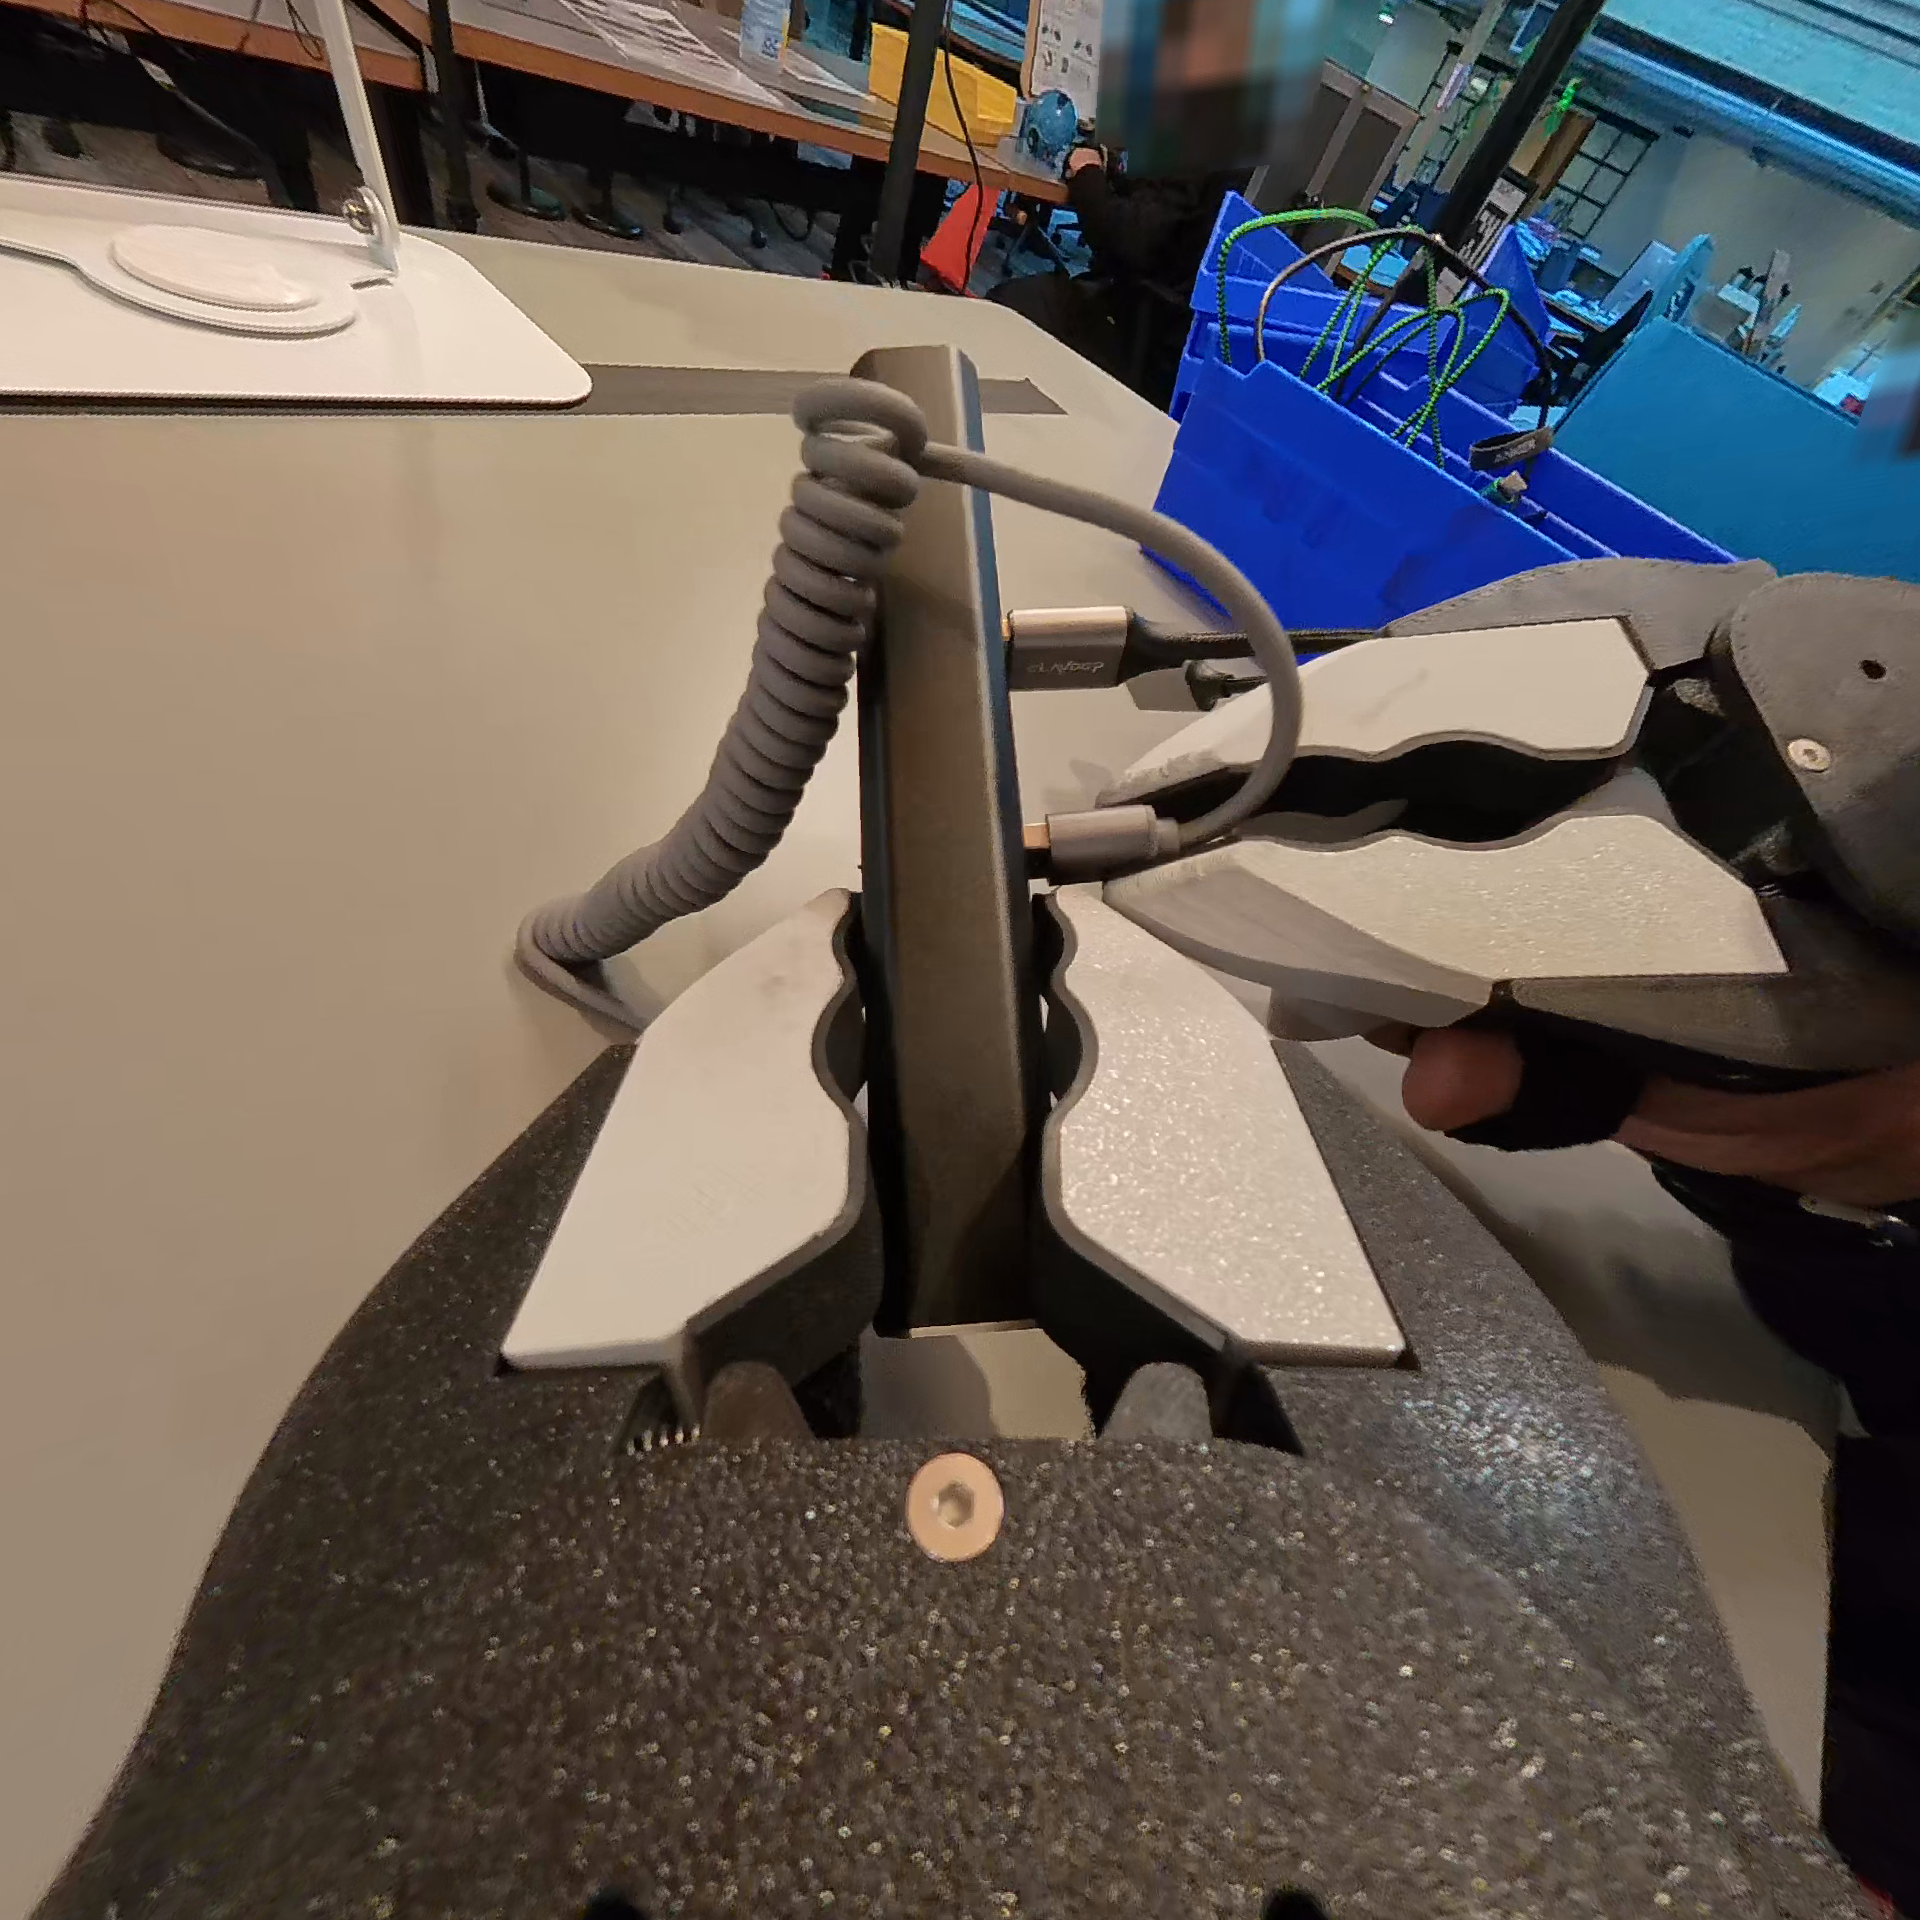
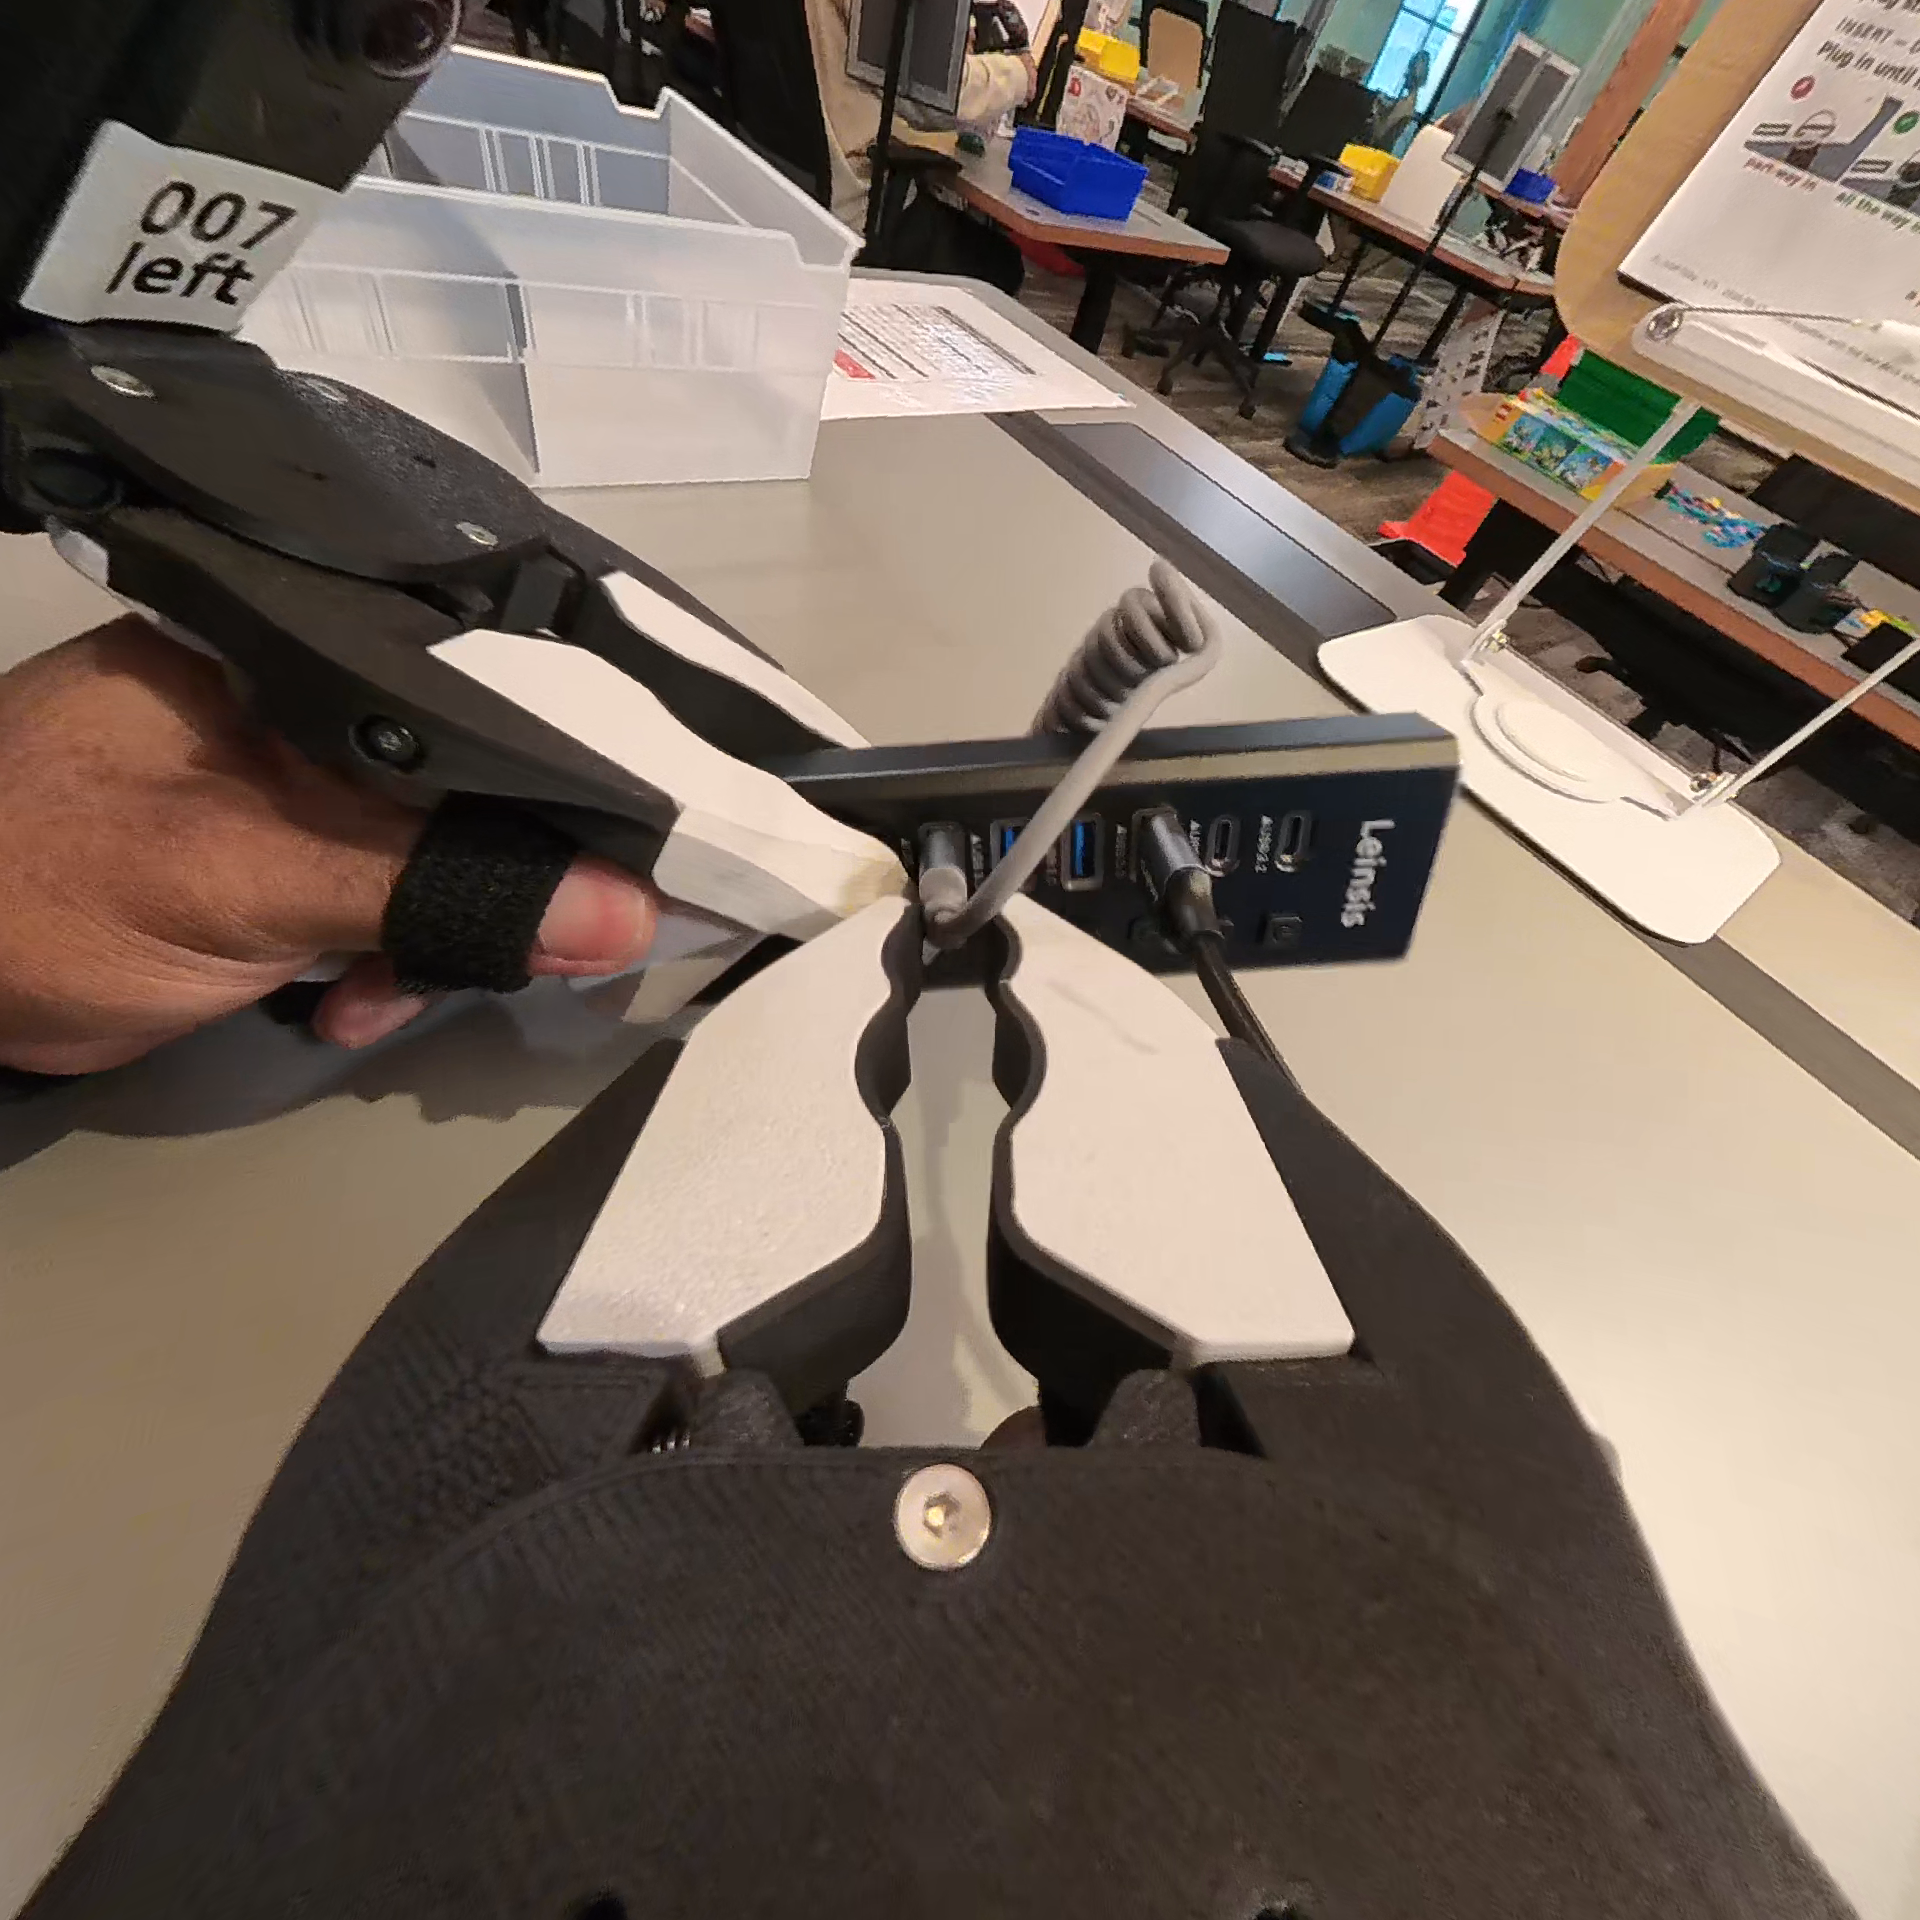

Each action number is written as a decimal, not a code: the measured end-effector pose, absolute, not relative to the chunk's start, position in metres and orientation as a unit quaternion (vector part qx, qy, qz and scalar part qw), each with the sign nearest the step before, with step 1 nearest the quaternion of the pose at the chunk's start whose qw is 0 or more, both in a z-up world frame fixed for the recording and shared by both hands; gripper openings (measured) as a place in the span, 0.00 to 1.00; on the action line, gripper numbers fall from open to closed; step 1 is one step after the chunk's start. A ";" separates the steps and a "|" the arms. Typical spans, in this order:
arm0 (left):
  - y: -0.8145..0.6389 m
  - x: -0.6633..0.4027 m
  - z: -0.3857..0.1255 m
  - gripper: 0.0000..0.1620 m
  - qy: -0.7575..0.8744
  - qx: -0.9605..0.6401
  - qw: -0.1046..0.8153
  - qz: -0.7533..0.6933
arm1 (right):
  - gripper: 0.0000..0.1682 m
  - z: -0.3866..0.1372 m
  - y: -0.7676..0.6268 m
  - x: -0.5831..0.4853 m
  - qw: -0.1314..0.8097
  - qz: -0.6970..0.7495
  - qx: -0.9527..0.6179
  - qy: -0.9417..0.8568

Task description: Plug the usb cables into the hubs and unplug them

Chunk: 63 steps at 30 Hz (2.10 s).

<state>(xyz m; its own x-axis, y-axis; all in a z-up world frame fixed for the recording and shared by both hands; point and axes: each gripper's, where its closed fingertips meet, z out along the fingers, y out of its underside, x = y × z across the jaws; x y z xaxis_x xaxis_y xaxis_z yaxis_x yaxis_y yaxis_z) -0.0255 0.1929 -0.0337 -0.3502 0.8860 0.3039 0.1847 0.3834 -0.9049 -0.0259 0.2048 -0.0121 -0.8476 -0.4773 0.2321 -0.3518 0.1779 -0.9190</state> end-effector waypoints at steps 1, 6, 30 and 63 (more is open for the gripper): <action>0.194 -0.026 -0.034 0.18 -0.710 -0.378 0.432 0.407 | 0.05 -0.011 0.205 -0.025 0.058 -0.584 -0.274 0.762; 0.198 -0.026 -0.036 0.19 -0.708 -0.396 0.428 0.399 | 0.04 -0.012 0.208 -0.025 0.063 -0.579 -0.291 0.759; 0.187 -0.019 -0.037 0.19 -0.739 -0.356 0.461 0.339 | 0.15 -0.018 0.218 -0.031 0.021 -0.554 -0.361 0.750; 0.242 -0.046 0.031 0.19 -0.641 -0.270 0.704 0.146 | 0.20 0.040 0.211 -0.050 0.588 -0.512 0.016 0.626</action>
